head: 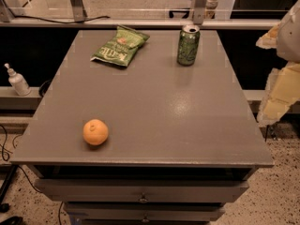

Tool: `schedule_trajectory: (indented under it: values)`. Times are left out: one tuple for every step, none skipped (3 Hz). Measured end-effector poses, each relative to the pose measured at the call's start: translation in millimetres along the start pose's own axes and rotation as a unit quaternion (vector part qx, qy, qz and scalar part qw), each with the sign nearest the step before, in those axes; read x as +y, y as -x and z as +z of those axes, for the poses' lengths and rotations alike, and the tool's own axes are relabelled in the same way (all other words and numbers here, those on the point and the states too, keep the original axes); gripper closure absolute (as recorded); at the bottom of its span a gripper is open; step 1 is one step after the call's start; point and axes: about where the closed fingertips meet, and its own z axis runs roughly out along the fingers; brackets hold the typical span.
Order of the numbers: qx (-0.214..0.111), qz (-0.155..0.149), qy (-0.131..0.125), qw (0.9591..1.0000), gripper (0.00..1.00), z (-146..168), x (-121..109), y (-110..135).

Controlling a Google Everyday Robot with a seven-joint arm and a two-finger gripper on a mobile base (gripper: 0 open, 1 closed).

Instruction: Move orange near green can

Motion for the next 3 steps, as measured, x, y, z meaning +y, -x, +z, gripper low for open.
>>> schedule_trajectory:
  values:
    - [0.0, 0.0, 0.0, 1.0, 0.0, 0.0, 0.0, 0.1]
    - [-0.035, 0.013, 0.012, 0.9992, 0.0, 13.3, 6.9, 6.8]
    - [-0.115, 0.038, 0.035, 0.9921, 0.0, 39.8, 20.0, 32.2]
